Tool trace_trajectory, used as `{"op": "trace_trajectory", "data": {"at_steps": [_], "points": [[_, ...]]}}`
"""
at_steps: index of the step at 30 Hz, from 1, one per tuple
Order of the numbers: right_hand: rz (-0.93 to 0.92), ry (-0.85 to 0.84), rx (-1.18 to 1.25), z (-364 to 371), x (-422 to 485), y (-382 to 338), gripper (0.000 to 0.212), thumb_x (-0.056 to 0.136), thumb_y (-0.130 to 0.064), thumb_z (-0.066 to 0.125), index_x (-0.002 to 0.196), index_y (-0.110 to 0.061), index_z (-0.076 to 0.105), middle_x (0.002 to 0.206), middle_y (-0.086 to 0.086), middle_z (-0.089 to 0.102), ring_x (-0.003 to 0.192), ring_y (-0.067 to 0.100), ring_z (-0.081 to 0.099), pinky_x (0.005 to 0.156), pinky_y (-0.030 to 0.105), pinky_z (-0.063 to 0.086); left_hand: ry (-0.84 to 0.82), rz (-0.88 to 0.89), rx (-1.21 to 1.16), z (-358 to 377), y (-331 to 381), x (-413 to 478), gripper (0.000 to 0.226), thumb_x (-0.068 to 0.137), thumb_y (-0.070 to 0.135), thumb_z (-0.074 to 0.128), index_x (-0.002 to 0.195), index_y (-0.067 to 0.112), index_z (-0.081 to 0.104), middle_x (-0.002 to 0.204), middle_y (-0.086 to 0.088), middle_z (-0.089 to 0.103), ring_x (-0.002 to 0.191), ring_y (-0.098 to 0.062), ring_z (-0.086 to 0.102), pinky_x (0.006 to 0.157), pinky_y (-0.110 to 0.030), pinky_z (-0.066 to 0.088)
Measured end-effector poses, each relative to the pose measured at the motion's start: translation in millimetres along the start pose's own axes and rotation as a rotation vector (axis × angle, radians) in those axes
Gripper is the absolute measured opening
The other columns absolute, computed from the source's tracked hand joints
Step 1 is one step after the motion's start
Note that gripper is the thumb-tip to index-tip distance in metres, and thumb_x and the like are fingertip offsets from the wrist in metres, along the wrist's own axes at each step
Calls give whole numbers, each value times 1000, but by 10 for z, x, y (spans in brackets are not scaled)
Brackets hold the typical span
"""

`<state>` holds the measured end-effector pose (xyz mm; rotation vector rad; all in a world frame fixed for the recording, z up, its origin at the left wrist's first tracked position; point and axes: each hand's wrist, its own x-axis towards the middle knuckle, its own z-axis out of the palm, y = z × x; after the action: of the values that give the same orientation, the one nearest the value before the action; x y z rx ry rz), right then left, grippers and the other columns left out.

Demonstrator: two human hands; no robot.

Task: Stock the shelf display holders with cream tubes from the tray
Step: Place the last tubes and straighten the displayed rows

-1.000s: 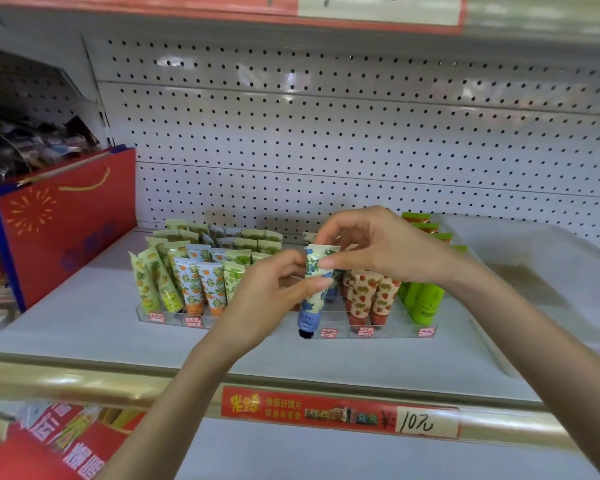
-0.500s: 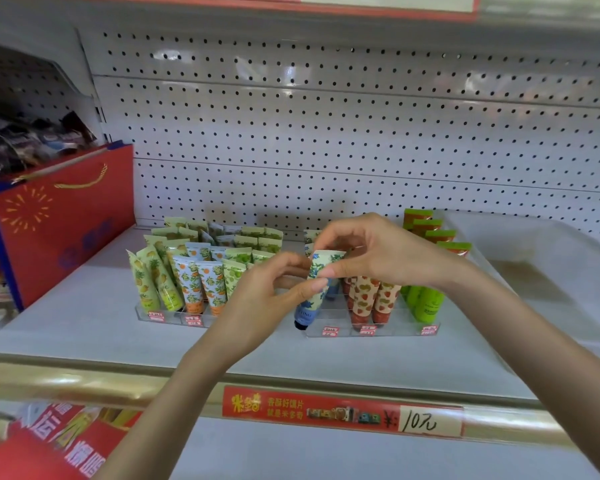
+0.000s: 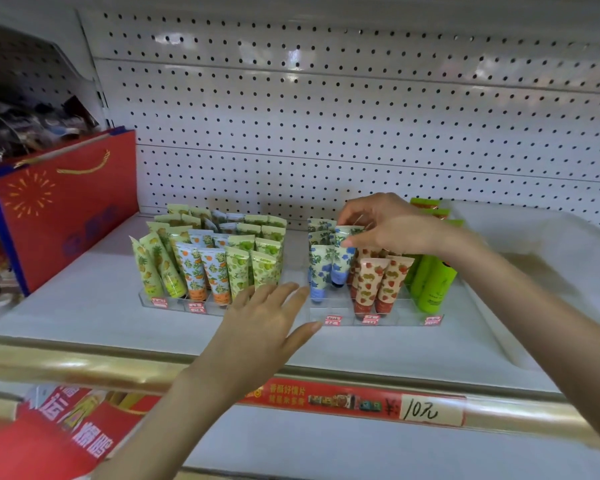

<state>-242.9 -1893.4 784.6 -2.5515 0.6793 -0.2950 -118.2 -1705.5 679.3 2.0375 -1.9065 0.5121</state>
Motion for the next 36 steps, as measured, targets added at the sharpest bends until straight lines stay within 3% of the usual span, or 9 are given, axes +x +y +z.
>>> {"op": "trace_trajectory", "data": {"at_steps": [3,6,12,15,27,32,34,36], "points": [[5,-34,-107,56,56,30,22,82,-18,71,101,-21,63,98,-6,58,96,10,56,78,18,41,-7,-12,14,20,11,-12,60,96,53,19,114,18,64,107,3,68,94,-17,66,76,-32,54],[3,-63,-177,114,84,40,26,82,-18,71,107,-18,63,102,-5,56,102,12,55,87,23,44,-23,-12,15,30,16,-34,59,95,54,21,114,19,64,108,4,68,94,-16,66,76,-32,55],[2,-55,-308,179,91,51,24,82,-21,71,105,-19,63,93,-7,55,90,13,54,76,27,44,-42,-23,17,0,43,-68,55,93,54,25,112,22,66,106,9,69,93,-10,66,75,-28,54],[6,-71,-293,197,85,52,24,80,-21,73,103,-17,64,97,-3,61,94,15,59,83,34,50,-65,-31,2,-5,53,-79,55,93,54,26,111,22,66,105,10,68,93,-10,66,75,-28,54],[49,-120,-335,196,128,15,24,83,-19,70,106,-16,65,101,0,66,94,16,62,81,29,49,-145,-35,-23,-54,48,-87,55,93,54,25,110,23,66,104,10,69,90,-9,67,73,-27,54],[76,-107,-328,168,149,24,16,84,-21,69,99,-21,67,96,-4,67,90,14,62,79,27,48,-191,-36,-31,-124,39,-94,55,93,55,24,110,23,66,104,10,69,90,-10,67,70,-28,54],[88,-93,-294,141,147,30,14,83,-20,70,96,-22,67,94,-5,67,90,13,63,80,28,49,-196,-51,-40,-176,35,-110,59,93,56,21,113,21,64,109,9,68,95,-12,66,74,-30,54],[90,-81,-264,113,140,25,15,82,-19,71,96,-20,68,94,-4,67,91,14,63,84,33,51,-235,-58,-105,-242,40,-113,72,88,62,10,127,21,55,126,6,59,113,-15,57,91,-35,46]]}}
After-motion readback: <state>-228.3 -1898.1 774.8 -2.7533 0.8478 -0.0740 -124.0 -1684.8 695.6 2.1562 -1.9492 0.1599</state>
